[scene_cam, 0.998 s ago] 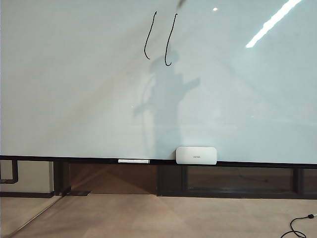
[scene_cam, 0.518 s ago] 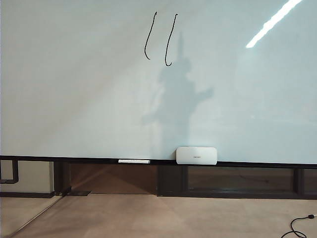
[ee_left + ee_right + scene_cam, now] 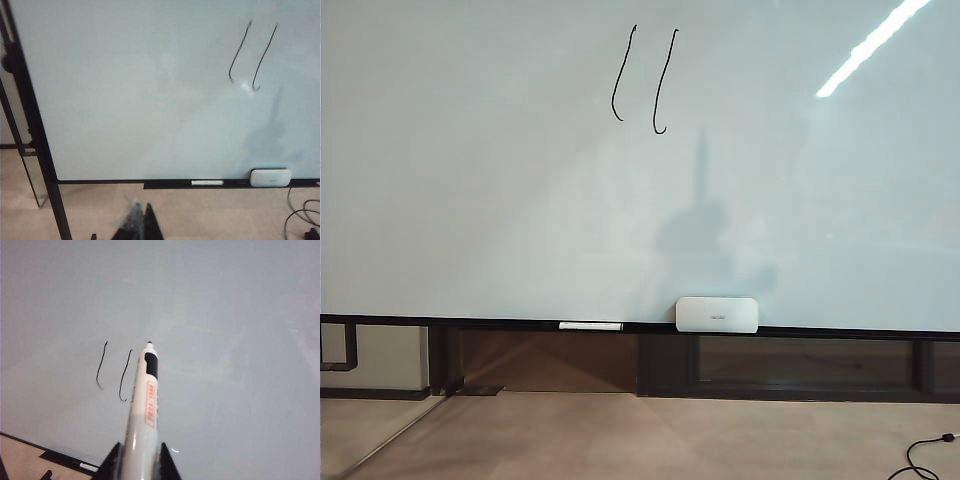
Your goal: Reach to the right to find the marker pen, pick it up, and write the number 11 on the whiteboard.
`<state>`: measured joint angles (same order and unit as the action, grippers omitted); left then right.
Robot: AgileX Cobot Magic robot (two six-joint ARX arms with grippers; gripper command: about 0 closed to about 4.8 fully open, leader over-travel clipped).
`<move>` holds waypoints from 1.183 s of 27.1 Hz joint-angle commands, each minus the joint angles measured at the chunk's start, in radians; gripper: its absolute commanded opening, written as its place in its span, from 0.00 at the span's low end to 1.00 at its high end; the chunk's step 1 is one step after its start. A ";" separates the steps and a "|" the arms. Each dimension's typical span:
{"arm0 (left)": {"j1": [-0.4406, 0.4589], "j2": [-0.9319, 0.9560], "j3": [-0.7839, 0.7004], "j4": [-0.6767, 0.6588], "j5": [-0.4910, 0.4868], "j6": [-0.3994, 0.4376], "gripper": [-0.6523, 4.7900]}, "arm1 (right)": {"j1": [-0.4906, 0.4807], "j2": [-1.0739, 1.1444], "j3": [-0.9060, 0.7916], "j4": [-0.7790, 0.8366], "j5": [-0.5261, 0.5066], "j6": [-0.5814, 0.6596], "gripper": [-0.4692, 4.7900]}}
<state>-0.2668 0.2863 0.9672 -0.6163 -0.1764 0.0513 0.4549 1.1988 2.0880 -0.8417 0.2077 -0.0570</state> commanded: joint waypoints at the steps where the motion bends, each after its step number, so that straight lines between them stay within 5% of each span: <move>1: -0.001 0.000 0.050 -0.170 0.000 -0.030 0.11 | 0.003 -0.093 -0.057 0.012 0.000 0.012 0.08; 17: 0.000 -0.014 0.296 -0.411 -0.022 0.009 0.11 | -0.038 -0.651 -0.460 -0.074 0.075 0.083 0.08; 32: 0.012 -0.204 0.299 -0.648 0.019 -0.044 0.11 | -0.166 -1.016 -0.708 -0.229 -0.004 0.091 0.08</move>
<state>-0.2653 0.1001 1.2617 -1.2423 -0.1574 0.0200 0.3065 0.1982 1.3846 -1.0664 0.2253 0.0284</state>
